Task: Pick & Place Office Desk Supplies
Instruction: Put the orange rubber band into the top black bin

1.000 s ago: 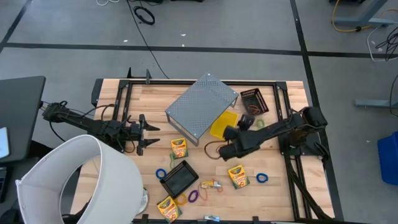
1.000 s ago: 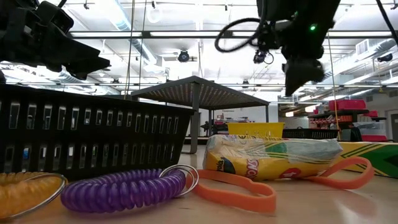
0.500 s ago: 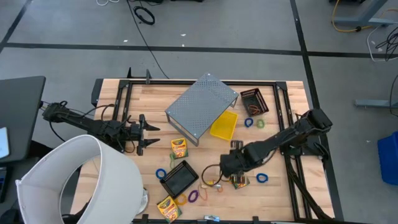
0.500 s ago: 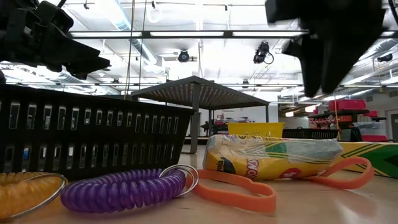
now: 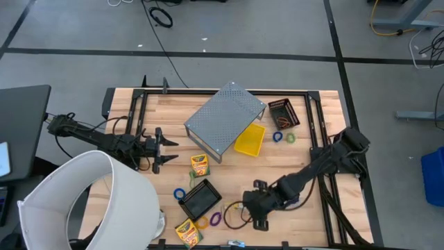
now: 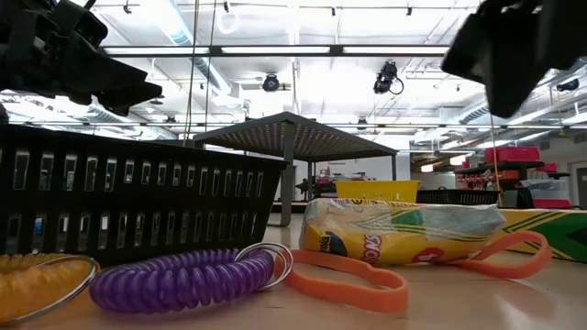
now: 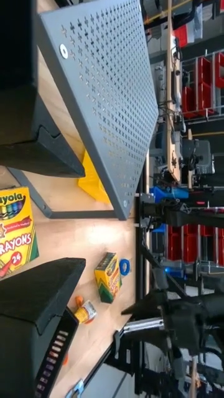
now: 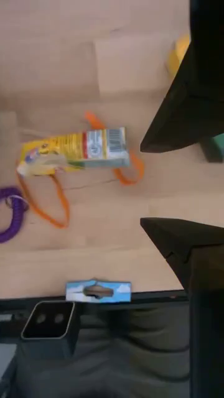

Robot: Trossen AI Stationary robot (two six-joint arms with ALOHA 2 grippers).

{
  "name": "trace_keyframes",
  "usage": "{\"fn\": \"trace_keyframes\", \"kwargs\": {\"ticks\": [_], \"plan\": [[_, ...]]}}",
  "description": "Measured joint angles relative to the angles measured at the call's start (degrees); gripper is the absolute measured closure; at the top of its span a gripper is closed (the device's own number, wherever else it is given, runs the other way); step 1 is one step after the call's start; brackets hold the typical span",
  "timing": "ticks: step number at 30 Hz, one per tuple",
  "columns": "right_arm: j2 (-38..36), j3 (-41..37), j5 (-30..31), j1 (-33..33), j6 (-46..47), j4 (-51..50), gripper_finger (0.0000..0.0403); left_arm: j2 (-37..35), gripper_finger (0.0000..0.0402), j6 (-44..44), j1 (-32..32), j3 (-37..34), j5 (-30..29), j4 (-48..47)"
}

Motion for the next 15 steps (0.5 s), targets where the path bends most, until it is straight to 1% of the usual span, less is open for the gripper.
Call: {"fn": "trace_keyframes", "kwargs": {"ticks": [7, 11, 15], "plan": [[5.08, 0.0, 1.34, 1.27, 8.03, 0.08, 0.0215, 0.28, 0.0174, 0.02, 0.0, 0.01, 0.54, 0.83], [6.7, 0.0, 3.27, 1.01, 10.09, 0.82, 0.0215, 0.71, 0.0174, 0.01, 0.0, 0.0, 0.7, 0.86], [6.7, 0.0, 3.84, 0.63, 11.5, 1.9, 0.0215, 0.77, 0.0174, 0.01, 0.0, 0.01, 0.73, 0.83]]}}
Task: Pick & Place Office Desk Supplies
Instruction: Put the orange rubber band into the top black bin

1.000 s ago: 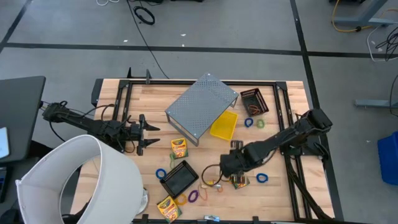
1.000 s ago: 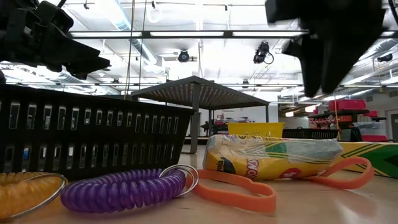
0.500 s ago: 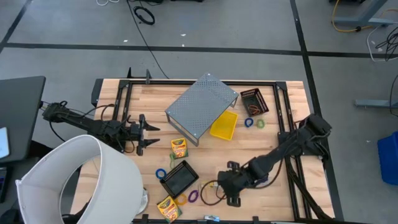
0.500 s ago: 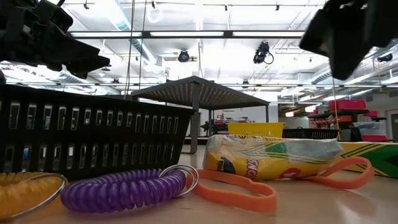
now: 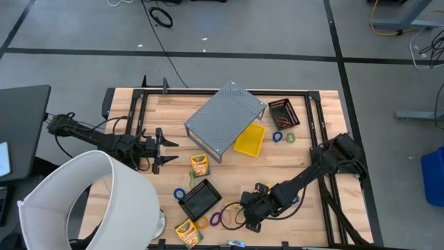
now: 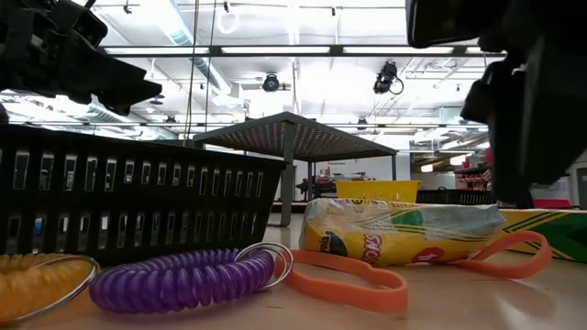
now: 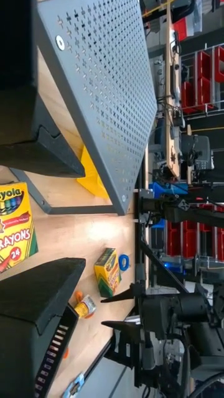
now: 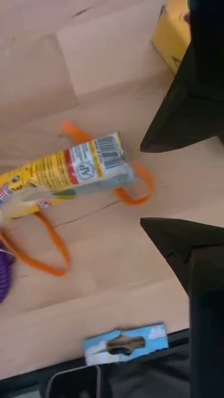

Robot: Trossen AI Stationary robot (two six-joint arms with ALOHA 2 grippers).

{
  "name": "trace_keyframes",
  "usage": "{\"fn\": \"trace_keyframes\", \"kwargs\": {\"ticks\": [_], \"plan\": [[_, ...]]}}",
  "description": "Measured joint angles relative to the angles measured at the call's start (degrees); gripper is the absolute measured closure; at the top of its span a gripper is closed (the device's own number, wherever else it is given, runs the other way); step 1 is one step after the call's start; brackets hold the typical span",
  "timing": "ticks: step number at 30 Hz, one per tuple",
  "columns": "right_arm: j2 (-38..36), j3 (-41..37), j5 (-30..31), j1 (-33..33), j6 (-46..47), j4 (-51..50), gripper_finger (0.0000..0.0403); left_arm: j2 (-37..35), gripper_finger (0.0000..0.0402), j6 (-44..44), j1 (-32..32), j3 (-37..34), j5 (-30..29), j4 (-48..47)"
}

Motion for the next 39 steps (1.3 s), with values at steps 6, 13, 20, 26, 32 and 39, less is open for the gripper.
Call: {"fn": "trace_keyframes", "kwargs": {"ticks": [6, 13, 20, 26, 32, 39], "plan": [[0.69, 0.02, -0.66, -0.26, 1.13, 0.53, 0.0215, 0.47, 0.0174, 0.02, 0.0, -0.01, 0.0, 0.04], [2.42, 0.02, -1.74, -0.33, 1.24, 0.86, 0.0215, 0.98, 0.0174, 0.02, 0.0, 0.0, -0.02, 0.05], [4.37, 0.02, -2.0, -0.64, 0.23, 3.79, 0.0218, 1.7, 0.0174, 0.39, 0.0, -0.02, -0.19, 0.38], [5.21, 0.0, -2.96, -0.9, -0.89, 4.49, 0.0264, 2.13, 0.0174, 0.34, 0.0, 0.0, -0.2, 0.61], [5.4, 0.02, -4.02, -0.95, -1.8, 4.79, 0.0381, 2.13, 0.0174, 0.28, 0.0, -0.01, -0.19, 0.63], [5.38, 0.34, -2.77, 0.0, -2.22, 2.58, 0.0397, 2.13, 0.0174, 0.26, 0.02, 0.0, -0.2, 0.65]]}}
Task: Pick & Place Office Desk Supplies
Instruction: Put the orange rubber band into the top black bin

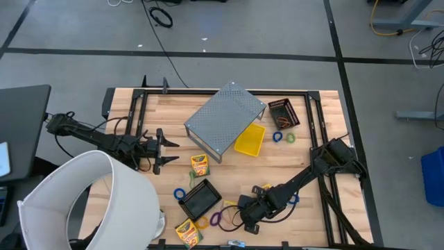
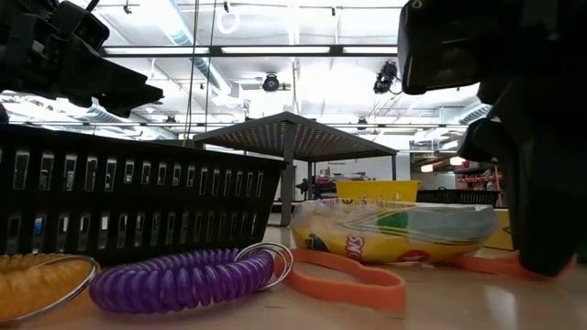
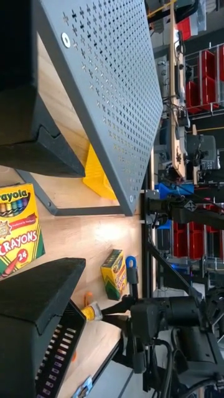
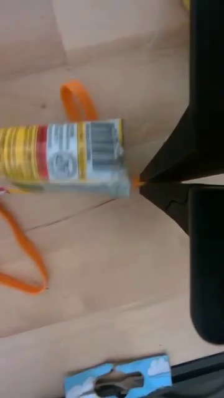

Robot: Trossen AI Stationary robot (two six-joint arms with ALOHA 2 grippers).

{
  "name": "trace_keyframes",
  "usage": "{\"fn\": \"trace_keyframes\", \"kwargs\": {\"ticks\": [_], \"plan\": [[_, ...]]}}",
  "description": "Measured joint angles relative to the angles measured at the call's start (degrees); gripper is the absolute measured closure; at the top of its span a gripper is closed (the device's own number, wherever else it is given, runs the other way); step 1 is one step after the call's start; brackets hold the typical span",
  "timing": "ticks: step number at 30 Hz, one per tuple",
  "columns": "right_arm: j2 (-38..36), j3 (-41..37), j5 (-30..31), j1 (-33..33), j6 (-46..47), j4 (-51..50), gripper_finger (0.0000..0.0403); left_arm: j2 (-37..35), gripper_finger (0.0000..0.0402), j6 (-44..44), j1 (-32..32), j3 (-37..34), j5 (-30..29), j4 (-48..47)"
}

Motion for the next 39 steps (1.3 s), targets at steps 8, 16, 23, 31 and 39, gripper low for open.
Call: {"fn": "trace_keyframes", "kwargs": {"ticks": [8, 16, 23, 31, 39], "plan": [[0.0, 7.81, 6.07, 1.44, -1.55, -15.96, 0.04, 0.0, 0.0174, 0.0, 0.0, 0.0, 0.0, 0.02], [0.0, 18.41, 15.22, 1.98, -1.1, -37.38, 0.0401, 0.0, 0.0174, -0.02, 0.0, -0.02, 0.0, 0.02], [-0.04, 21.24, 19.99, 1.26, 1.77, -52.76, 0.0402, -0.02, 0.0174, -0.02, 0.0, 0.0, 0.0, 0.02], [-1.18, 20.38, 28.0, -2.92, 3.13, -60.84, 0.0403, -0.02, 0.0174, -0.02, 0.0, -0.01, 0.0, 0.02], [-1.57, 20.36, 36.57, -10.64, 0.14, -60.62, 0.0403, 0.22, 0.0174, 0.0, 0.0, -0.02, 0.0, -0.02]]}}
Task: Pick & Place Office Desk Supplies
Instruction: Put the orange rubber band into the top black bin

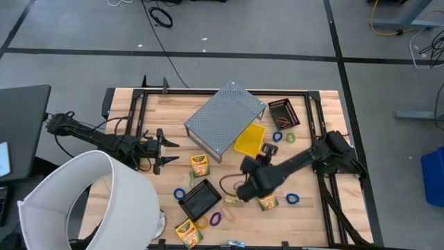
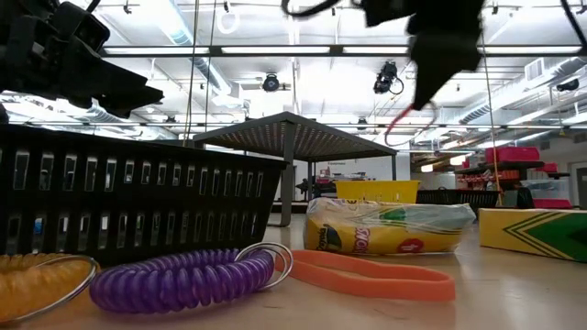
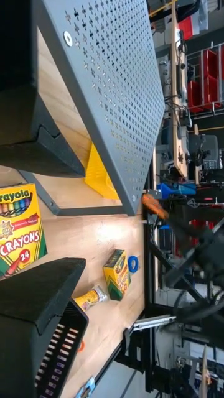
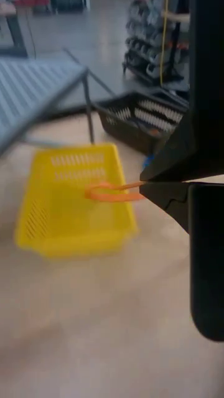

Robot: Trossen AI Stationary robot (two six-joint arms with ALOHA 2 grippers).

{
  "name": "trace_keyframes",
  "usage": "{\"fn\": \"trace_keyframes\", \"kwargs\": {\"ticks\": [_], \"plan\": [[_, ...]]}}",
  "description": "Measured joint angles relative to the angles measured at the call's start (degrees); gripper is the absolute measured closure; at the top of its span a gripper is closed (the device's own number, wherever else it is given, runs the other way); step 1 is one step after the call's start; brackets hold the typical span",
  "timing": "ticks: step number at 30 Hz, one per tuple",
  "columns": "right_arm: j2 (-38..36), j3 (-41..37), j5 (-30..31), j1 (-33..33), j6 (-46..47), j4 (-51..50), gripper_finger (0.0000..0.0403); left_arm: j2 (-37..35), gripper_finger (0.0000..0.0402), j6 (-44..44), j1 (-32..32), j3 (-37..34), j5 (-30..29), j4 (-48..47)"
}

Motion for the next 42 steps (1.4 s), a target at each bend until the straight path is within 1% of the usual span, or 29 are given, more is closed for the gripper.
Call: {"fn": "trace_keyframes", "kwargs": {"ticks": [5, 8, 10, 13, 16, 19, 22, 25, 29, 34, 38, 42], "plan": [[-1.5, 0.0, 6.88, -3.98, -3.25, 0.32, 0.0403, 0.0, 0.0174, -0.02, -0.02, 0.02, 0.21, 0.07], [-3.42, 0.0, 8.02, -5.61, -7.24, 3.59, 0.0403, 0.0, 0.0174, 0.0, -0.02, 0.02, 0.23, 0.07], [-4.72, 0.0, 6.69, -6.15, -12.71, 8.25, 0.0403, 0.0, 0.0174, -0.02, -0.02, 0.01, 0.27, 0.07], [-6.61, 0.0, -0.75, -6.42, -21.16, 15.91, 0.0403, 0.0, 0.0174, -0.02, -0.02, 0.02, 1.4, 0.07], [-7.75, 0.0, -9.21, -6.37, -27.31, 20.41, 0.0403, 0.0, 0.0174, -0.14, -0.02, 0.01, 1.98, 0.07], [-8.04, 0.0, -17.91, -6.39, -31.09, 21.52, 0.0403, 0.0, 0.0174, -0.2, -0.02, 0.0, 2.53, 0.07], [-8.07, 0.0, -25.26, -6.39, -33.6, 21.09, 0.0403, 0.0, 0.0174, -0.17, -0.02, 0.01, 2.55, 0.07], [-8.07, 0.0, -29.61, -6.39, -33.08, 18.34, 0.0403, 0.0, 0.0174, -0.17, -0.02, 0.02, 2.55, 0.07], [-7.12, 0.0, -30.17, -6.4, -28.83, 9.51, 0.0403, 0.0, 0.0174, -0.13, -0.02, 0.01, 2.55, 0.07], [-4.27, -0.09, -25.97, -7.16, -21.39, 0.34, 0.0403, -0.01, 0.0174, 0.0, -0.02, 0.02, 2.55, 0.07], [-3.06, -1.97, -23.41, -9.04, -17.57, 0.71, 0.0403, -0.02, 0.0174, 0.0, -0.02, 0.02, 2.55, 0.07], [-2.82, -8.46, -20.78, -12.05, -13.31, 0.08, 0.0403, 0.0, 0.0174, -0.01, -0.02, 0.02, 2.6, 0.06]]}}
